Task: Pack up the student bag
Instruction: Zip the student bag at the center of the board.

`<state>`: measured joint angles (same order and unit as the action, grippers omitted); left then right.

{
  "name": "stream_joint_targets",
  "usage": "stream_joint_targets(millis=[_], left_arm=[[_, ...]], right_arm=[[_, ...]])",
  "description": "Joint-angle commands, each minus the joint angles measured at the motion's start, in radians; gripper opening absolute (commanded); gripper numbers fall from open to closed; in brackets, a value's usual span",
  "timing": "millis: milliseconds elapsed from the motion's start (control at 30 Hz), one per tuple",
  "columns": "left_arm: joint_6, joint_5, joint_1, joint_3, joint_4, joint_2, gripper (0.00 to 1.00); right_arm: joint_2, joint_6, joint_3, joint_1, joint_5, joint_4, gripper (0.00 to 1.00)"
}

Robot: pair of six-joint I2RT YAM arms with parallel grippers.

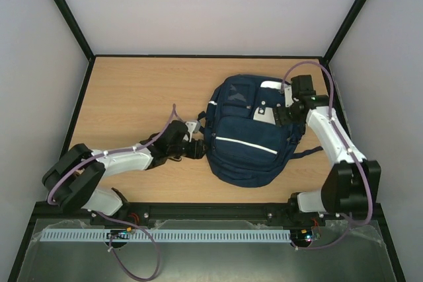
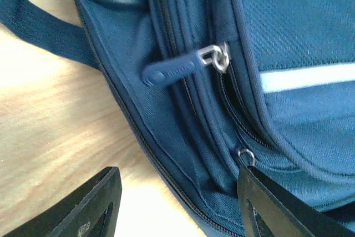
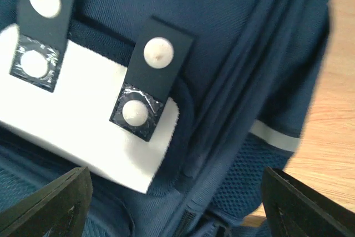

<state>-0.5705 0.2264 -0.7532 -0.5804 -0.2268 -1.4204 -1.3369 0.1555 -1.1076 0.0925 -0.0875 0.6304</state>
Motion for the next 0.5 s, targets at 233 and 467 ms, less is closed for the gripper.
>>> stream_joint_targets(millis=[233, 467], left_arm=[[0.054, -0.118, -0.153, -0.003, 0.047, -0.008, 0.60], [0.021, -0.208, -0.237, -0.018, 0.120, 0.044, 0.59]], right_arm=[[-0.324, 0.001, -0.074, 0.008, 0.164, 0.049, 0.83], [-0.557, 0.009, -0.303, 0.097, 0.241, 0.068, 0.76]])
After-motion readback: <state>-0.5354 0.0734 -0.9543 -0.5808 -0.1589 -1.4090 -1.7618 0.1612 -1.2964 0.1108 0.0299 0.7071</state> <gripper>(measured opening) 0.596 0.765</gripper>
